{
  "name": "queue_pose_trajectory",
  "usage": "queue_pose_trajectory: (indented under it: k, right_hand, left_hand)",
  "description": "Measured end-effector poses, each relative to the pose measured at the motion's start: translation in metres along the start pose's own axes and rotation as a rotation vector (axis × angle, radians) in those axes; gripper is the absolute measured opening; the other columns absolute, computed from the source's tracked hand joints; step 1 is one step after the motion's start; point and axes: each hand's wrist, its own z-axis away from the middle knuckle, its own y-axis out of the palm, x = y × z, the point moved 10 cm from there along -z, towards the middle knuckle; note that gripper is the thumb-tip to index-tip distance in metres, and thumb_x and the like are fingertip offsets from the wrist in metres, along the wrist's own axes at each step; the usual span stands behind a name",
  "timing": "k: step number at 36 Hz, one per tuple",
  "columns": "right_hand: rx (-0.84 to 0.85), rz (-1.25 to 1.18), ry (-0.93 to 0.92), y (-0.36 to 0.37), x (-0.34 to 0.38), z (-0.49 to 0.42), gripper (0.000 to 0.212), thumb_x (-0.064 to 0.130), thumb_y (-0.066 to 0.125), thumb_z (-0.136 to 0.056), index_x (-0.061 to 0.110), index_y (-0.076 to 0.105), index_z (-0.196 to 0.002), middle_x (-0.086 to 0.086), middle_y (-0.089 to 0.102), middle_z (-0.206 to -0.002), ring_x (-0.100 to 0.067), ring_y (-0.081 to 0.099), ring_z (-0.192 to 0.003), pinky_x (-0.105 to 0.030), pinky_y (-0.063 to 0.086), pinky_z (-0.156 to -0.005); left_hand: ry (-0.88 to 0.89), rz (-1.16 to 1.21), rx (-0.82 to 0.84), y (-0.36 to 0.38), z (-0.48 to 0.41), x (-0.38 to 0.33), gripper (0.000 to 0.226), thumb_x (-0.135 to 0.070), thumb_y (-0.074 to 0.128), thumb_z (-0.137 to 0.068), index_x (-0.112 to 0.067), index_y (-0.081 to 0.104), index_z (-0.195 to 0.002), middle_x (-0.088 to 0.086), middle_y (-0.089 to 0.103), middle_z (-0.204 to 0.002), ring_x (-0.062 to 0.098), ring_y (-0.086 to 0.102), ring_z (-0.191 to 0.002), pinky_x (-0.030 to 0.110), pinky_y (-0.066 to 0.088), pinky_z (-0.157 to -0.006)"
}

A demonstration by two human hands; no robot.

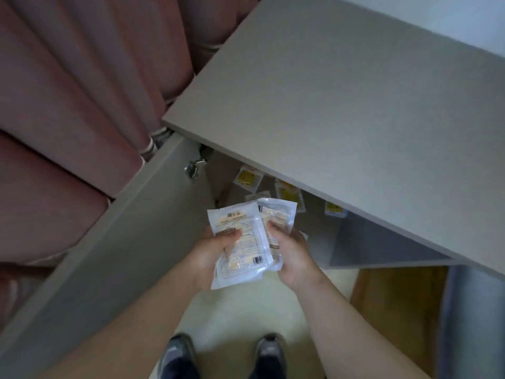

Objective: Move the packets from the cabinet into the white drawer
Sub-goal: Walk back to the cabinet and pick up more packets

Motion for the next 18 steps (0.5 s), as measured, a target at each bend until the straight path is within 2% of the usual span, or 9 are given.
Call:
queue_pose_trajectory:
  k: [1,3,5,8,10,13,18]
  right_hand:
    - [-0.016,0.029,-0.009,0.002,0.007,0.012,0.008,0.012,0.059,-0.09,0.016,0.066,-0.092,-0.009,0.073,-0.094,-0.025,0.07,-0.081,-0.042,0.057,-0.071]
    - [-0.021,0.067,-0.026,0.009,0.019,0.034,0.007,0.01,0.061,-0.089,0.015,0.066,-0.089,-0.006,0.072,-0.087,-0.02,0.07,-0.072,-0.034,0.056,-0.061]
    - [0.0,0.101,-0.039,0.017,0.027,0.052,0.008,0.009,0.061,-0.089,0.015,0.066,-0.088,-0.004,0.072,-0.083,-0.017,0.07,-0.068,-0.032,0.054,-0.06]
    - [0.031,0.161,-0.036,0.032,0.033,0.081,0.008,0.01,0.06,-0.09,0.014,0.067,-0.093,-0.005,0.072,-0.086,-0.019,0.07,-0.073,-0.036,0.055,-0.066]
    - [0.038,0.178,-0.031,0.04,0.034,0.099,0.009,0.01,0.06,-0.089,0.014,0.066,-0.096,-0.005,0.072,-0.09,-0.021,0.07,-0.079,-0.041,0.055,-0.073]
    - [0.07,0.205,-0.021,0.056,0.035,0.128,0.011,0.01,0.059,-0.09,0.016,0.064,-0.098,-0.005,0.072,-0.094,-0.024,0.069,-0.085,-0.043,0.054,-0.08]
    - [0.173,0.316,-0.052,0.093,0.04,0.18,0.015,0.008,0.057,-0.09,0.013,0.063,-0.103,-0.006,0.072,-0.096,-0.023,0.069,-0.084,-0.041,0.055,-0.077]
  left_hand:
    - [-0.008,0.022,-0.008,0.0,0.012,-0.001,0.029,-0.009,0.06,-0.089,-0.011,0.056,-0.117,0.01,0.069,-0.095,0.027,0.067,-0.08,0.043,0.058,-0.061]
    - [-0.02,0.075,-0.027,-0.001,0.034,-0.003,0.037,-0.01,0.061,-0.088,-0.008,0.053,-0.124,0.014,0.068,-0.107,0.031,0.067,-0.09,0.048,0.058,-0.069]
    - [-0.019,0.117,-0.047,-0.004,0.055,-0.004,0.036,-0.01,0.06,-0.088,-0.005,0.055,-0.123,0.015,0.069,-0.106,0.032,0.068,-0.091,0.05,0.057,-0.073]
    - [0.025,0.172,-0.08,-0.011,0.087,-0.007,0.024,-0.008,0.058,-0.09,-0.005,0.061,-0.113,0.009,0.073,-0.084,0.023,0.072,-0.068,0.037,0.059,-0.054]
    - [0.067,0.187,-0.118,-0.016,0.11,-0.01,0.016,-0.008,0.057,-0.091,-0.008,0.062,-0.106,0.005,0.074,-0.076,0.02,0.071,-0.064,0.034,0.057,-0.051]
    - [0.156,0.198,-0.202,-0.028,0.146,-0.017,0.011,-0.009,0.058,-0.091,-0.01,0.062,-0.101,0.004,0.074,-0.077,0.02,0.071,-0.066,0.034,0.059,-0.055]
    - [0.244,0.27,-0.34,-0.051,0.209,-0.018,0.014,-0.013,0.059,-0.092,-0.01,0.061,-0.105,0.007,0.072,-0.088,0.021,0.07,-0.07,0.033,0.057,-0.058]
